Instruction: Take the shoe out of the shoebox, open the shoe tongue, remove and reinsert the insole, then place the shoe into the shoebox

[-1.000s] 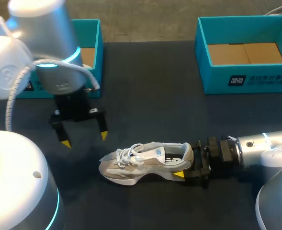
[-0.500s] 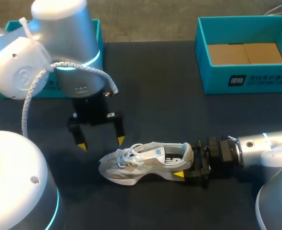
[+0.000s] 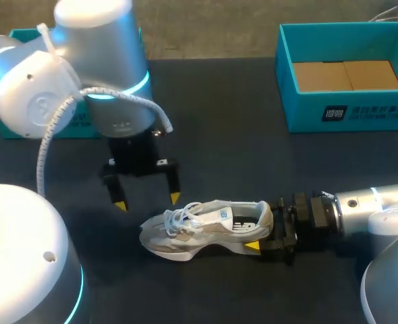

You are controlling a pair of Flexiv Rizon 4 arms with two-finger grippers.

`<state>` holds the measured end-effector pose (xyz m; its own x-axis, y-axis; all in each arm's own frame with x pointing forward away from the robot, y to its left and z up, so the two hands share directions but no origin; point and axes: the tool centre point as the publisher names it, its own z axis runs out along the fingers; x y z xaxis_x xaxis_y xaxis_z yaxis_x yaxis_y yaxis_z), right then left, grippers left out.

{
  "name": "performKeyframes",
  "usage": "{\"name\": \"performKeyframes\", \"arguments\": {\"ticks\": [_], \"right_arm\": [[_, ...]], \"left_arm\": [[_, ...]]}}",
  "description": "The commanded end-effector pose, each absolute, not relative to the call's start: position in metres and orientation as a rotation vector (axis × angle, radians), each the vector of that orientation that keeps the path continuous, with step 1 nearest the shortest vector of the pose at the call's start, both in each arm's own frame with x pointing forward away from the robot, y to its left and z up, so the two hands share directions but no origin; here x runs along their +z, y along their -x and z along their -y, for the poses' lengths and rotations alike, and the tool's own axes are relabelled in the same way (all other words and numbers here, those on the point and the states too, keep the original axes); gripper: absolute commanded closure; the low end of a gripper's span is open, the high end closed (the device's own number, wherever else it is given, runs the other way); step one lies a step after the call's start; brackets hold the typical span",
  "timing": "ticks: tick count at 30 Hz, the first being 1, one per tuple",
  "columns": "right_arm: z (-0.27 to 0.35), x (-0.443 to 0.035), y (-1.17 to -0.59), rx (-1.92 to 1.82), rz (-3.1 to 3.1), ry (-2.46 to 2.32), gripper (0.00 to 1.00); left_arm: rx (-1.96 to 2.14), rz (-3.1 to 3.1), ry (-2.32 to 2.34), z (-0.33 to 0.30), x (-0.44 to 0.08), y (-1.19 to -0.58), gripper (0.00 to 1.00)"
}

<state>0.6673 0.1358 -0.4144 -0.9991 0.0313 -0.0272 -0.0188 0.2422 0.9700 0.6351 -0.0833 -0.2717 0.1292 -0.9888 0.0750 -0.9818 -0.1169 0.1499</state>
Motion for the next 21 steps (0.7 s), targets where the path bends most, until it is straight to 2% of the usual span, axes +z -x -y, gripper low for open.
{"name": "performKeyframes", "arguments": {"ticks": [1,9,21], "right_arm": [[-0.137,-0.413,-0.666,1.902,-2.449,-0.014,1.00],[-0.137,-0.413,-0.666,1.902,-2.449,-0.014,1.00],[-0.137,-0.413,-0.666,1.902,-2.449,-0.014,1.00]], "left_arm": [[-0.135,2.013,-2.234,0.127,-0.282,-0.635,0.00],[-0.199,2.036,-2.230,0.178,-0.291,-0.642,0.00],[-0.266,2.024,-2.287,0.220,-0.302,-0.647,0.00]]}}
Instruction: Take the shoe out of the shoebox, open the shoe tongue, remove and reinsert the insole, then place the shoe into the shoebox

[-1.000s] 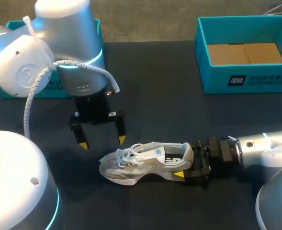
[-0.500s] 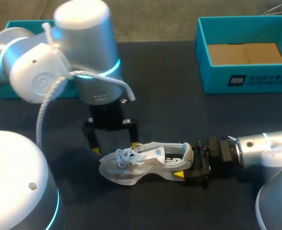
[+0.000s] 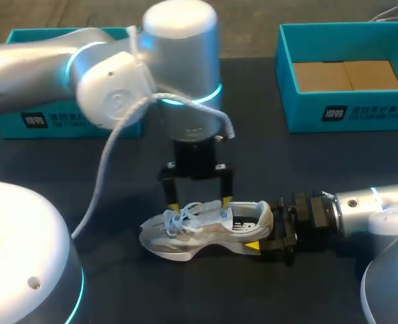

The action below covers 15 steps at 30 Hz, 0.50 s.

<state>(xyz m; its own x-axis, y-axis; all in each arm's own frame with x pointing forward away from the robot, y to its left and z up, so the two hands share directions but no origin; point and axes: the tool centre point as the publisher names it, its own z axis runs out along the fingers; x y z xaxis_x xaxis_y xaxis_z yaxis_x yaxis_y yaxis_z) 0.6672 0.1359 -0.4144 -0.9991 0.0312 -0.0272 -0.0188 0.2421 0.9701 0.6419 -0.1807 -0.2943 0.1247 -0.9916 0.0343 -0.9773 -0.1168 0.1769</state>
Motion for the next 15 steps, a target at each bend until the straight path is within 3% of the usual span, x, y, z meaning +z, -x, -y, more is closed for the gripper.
{"name": "performKeyframes", "arguments": {"ticks": [1,15], "right_arm": [[-0.137,-0.413,-0.666,1.902,-2.449,-0.014,1.00],[-0.137,-0.413,-0.666,1.902,-2.449,-0.014,1.00]], "left_arm": [[-0.283,2.029,-2.301,0.224,-0.305,-0.647,0.00],[-0.428,2.103,-2.386,0.232,-0.330,-0.640,0.00]]}}
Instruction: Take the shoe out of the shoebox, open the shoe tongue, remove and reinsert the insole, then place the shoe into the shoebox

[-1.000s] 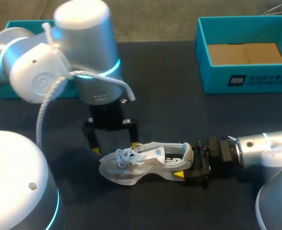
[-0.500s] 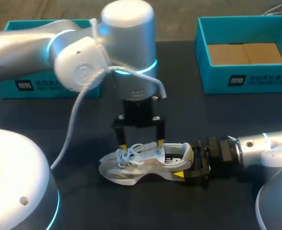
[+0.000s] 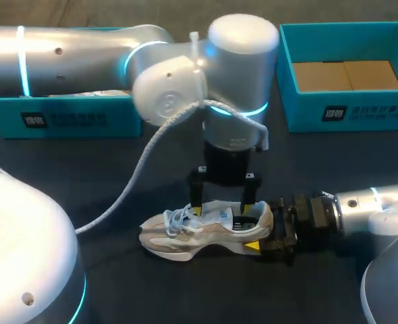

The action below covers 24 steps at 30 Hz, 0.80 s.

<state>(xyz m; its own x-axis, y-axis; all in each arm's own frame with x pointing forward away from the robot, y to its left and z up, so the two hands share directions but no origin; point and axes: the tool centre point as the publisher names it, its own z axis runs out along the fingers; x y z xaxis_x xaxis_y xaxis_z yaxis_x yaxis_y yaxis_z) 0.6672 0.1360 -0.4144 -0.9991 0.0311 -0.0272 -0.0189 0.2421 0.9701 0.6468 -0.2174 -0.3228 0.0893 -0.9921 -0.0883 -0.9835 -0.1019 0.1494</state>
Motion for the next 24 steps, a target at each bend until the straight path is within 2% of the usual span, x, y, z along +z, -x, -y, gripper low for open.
{"name": "performKeyframes", "arguments": {"ticks": [1,24], "right_arm": [[-0.137,-0.413,-0.666,1.902,-2.449,-0.014,1.00],[-0.137,-0.413,-0.666,1.902,-2.449,-0.014,1.00]], "left_arm": [[-0.436,2.095,-2.396,0.232,-0.333,-0.640,0.00],[-0.673,2.123,-2.485,0.209,-0.358,-0.644,0.00]]}}
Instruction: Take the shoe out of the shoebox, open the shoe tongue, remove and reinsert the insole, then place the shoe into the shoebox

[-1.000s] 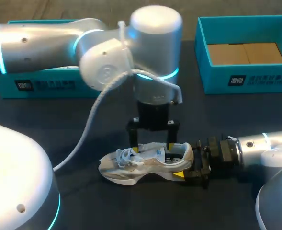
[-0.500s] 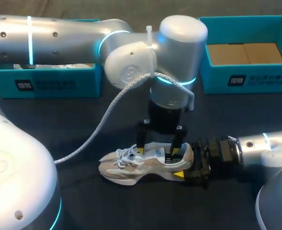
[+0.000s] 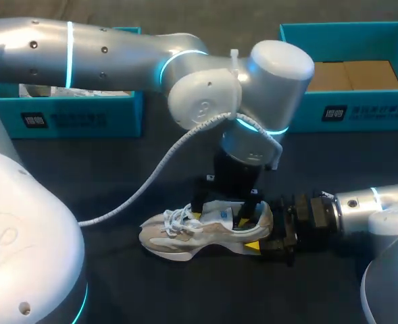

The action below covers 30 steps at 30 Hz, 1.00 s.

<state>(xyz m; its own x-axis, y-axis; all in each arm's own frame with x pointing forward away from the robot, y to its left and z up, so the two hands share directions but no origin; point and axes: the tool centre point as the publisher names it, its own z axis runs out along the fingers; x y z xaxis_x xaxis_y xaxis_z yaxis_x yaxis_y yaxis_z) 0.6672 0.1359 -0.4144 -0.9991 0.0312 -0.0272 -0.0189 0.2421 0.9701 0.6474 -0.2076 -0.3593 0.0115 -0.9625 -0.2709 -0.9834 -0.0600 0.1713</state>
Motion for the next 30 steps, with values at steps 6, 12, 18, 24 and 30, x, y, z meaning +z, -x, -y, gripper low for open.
{"name": "performKeyframes", "arguments": {"ticks": [6,12,18,24,30], "right_arm": [[-0.137,-0.413,-0.666,1.902,-2.449,-0.014,1.00],[-0.137,-0.413,-0.666,1.902,-2.449,-0.014,1.00],[-0.137,-0.413,-0.666,1.902,-2.449,-0.014,1.00],[-0.137,-0.413,-0.666,1.902,-2.449,-0.014,1.00],[-0.137,-0.413,-0.666,1.902,-2.449,-0.014,1.00]], "left_arm": [[0.615,-1.869,2.169,0.200,-0.357,-0.643,0.00],[0.605,-1.868,2.153,0.194,-0.356,-0.639,0.09],[0.584,-1.874,2.185,0.188,-0.348,-0.636,0.18],[0.545,-1.888,2.228,0.184,-0.338,-0.634,0.33],[0.512,-1.895,2.260,0.180,-0.332,-0.633,0.52]]}}
